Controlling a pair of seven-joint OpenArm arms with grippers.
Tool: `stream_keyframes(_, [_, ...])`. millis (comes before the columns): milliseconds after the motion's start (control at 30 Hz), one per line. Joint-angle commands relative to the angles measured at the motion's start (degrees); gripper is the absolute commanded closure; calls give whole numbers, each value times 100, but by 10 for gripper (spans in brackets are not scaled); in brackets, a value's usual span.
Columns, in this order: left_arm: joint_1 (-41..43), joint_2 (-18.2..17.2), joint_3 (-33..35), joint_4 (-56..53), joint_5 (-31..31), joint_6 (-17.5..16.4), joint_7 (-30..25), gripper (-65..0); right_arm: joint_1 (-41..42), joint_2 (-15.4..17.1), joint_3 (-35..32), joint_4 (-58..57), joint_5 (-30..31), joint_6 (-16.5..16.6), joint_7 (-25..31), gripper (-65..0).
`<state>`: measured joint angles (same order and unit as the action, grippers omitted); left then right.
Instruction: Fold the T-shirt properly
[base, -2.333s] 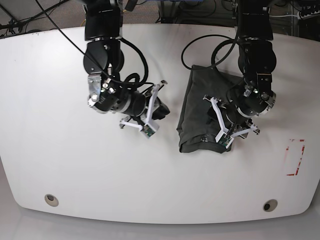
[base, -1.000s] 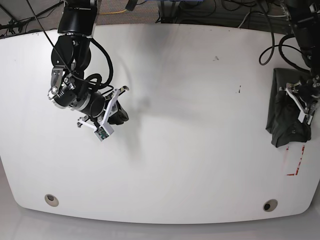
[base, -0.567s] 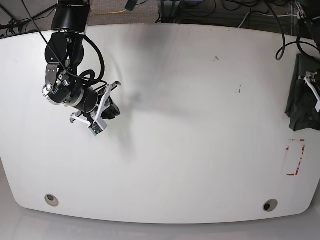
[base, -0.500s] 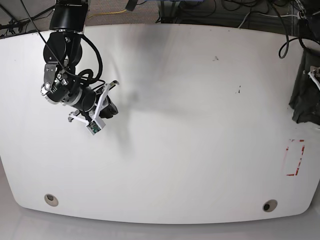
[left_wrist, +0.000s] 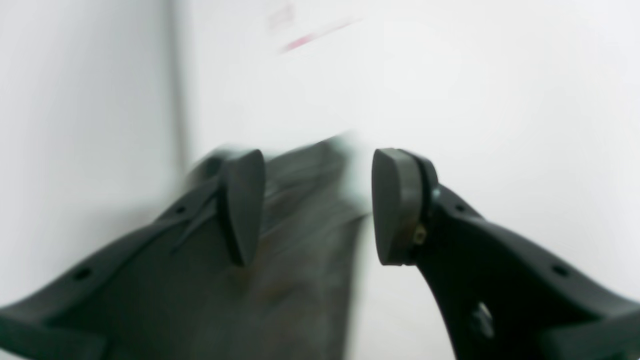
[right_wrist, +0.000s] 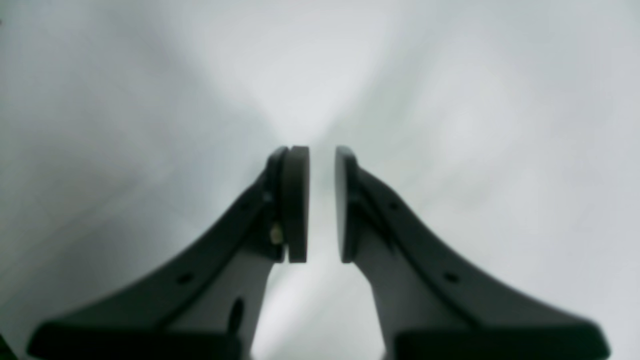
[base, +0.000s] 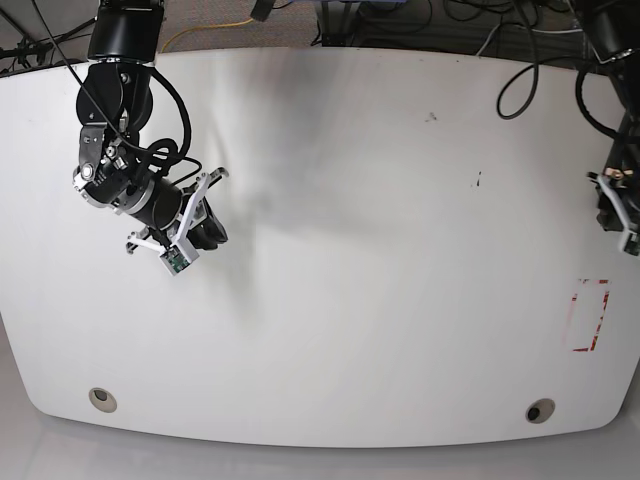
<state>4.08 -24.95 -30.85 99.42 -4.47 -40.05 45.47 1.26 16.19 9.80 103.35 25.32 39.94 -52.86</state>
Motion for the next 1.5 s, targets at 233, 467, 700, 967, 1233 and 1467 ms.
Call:
stream_keyframes(233, [10,1488,900,858,1190,1126,-1387,-306,-42,-172,53,61,-1948,6,1765,-86])
stream_keyframes(467, [520,2543,1164,269,1867,2155,-3699,-311,-288,-577,905,-757,-2923,6,3840,-87])
stream_keyframes(700, [1188,2614,1507,-346,1858,2577,-4578,-307,-807,-594,1468,-1161,-2888,6,4482,-82])
stream_keyframes(967, [2639,3106,1744,331,1849,2568,-4798,-306,-1932,-911,2101,-739,-2466,6,4482,-82])
stream_keyframes(1233, [4467,3395,2228,1403,1849,2559,-4807,-306,-3304,-1201,2418,-247,-1956,6,4490,-81])
stream_keyframes(1467, [5689,3395,2448,1456,1840,2559,-4824,-306,-4596,-1298,2453,-45,-1341,6,4490,-81])
